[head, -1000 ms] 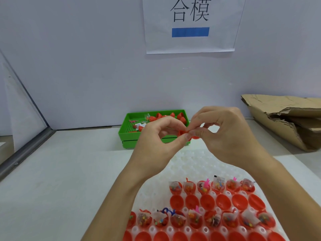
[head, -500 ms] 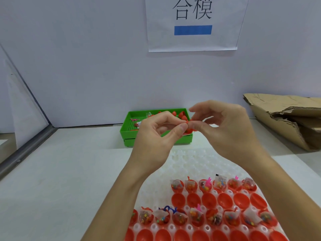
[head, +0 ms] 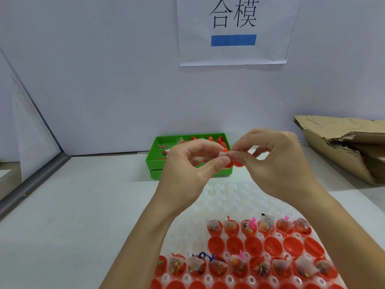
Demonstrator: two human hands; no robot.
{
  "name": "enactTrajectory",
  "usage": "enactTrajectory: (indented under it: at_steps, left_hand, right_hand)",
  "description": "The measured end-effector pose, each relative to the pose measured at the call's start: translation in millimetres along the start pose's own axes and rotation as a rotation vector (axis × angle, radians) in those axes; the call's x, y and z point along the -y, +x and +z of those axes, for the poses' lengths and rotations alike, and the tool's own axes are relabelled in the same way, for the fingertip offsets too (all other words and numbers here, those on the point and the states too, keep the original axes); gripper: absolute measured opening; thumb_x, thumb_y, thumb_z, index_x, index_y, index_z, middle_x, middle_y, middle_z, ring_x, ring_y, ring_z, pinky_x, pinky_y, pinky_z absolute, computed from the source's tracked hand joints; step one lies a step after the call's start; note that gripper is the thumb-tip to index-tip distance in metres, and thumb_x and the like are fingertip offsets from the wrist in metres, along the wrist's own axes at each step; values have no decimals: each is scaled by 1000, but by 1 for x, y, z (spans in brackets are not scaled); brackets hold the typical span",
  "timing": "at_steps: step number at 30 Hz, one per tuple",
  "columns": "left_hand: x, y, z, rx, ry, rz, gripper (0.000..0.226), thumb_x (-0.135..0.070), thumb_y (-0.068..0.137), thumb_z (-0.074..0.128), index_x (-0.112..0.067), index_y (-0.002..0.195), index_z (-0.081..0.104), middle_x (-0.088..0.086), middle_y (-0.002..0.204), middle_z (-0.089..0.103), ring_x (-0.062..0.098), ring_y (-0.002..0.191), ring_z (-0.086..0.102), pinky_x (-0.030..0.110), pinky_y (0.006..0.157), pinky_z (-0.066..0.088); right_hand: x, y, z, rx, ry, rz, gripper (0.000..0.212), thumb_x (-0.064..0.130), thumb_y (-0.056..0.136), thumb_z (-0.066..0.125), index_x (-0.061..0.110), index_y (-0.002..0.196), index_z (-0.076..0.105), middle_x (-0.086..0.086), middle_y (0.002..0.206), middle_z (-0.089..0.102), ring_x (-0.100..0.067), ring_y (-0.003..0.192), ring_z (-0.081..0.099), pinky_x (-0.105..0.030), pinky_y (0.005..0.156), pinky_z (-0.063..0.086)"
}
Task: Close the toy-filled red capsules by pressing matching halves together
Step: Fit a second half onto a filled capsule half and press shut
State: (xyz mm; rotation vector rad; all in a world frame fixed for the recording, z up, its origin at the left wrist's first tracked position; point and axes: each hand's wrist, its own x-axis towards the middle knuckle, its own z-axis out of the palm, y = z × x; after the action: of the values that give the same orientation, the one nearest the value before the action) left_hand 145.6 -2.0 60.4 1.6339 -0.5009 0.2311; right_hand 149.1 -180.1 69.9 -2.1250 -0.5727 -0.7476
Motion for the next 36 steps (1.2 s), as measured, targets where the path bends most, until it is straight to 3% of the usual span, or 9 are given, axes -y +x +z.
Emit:
enactTrajectory:
  at_steps: [8,12,15,19,22,28,32,36]
  left_hand:
    - [1,0,3,-25,72,36,22,-10,78,81,-15,97,72,-7,93,76,10,89,73,22,82,57]
    - [1,0,3,-22,97,44,19,-8,78,81,-14,94,72,-7,90,76,7,86,73,18,80,55]
    - [2,0,5,-37,131,53,19,-9,78,81,-12,95,73,-6,91,76,7,88,72,20,82,56]
    - [1,0,6,-56,125,66,20,-9,76,82,-9,94,73,-6,91,75,7,86,72,21,83,57]
    - [1,0,7,-45,102,86,17,-5,77,81,-11,90,72,-5,91,75,8,85,72,20,82,56]
    - [2,0,8,-59,25,111,12,-1,80,77,-11,81,71,0,86,74,14,87,73,25,82,57]
    - [3,0,6,-62,-18,86,16,0,80,76,-15,77,73,2,85,74,22,86,73,40,85,59]
    - [3,0,5,-94,-33,83,15,-2,80,76,-15,77,73,3,86,75,21,87,73,42,86,59]
  right_hand:
    - [1,0,-1,12,-11,34,15,39,81,78,25,77,75,12,75,70,-8,77,65,-25,64,50]
    - [2,-1,-2,27,-9,37,8,34,82,80,29,85,74,14,82,70,-7,83,65,-22,67,50]
    - [4,0,-3,53,-4,-15,8,23,83,81,30,80,76,10,81,70,-9,79,64,-25,68,50]
    - [5,0,-4,50,5,-43,29,5,81,80,33,79,75,11,81,67,-5,75,59,-14,66,44]
    - [4,0,-4,52,11,-36,25,1,80,79,26,79,79,9,80,67,-7,76,59,-18,66,45]
    - [5,0,-6,49,55,-31,26,2,81,80,28,78,78,9,78,67,-3,73,59,-14,65,43]
    - [4,1,-6,69,93,-18,30,5,80,80,35,79,75,10,79,67,-7,74,61,-13,66,44]
    - [4,2,-7,103,121,-16,19,21,80,79,39,86,74,11,83,69,-10,79,63,-21,69,49]
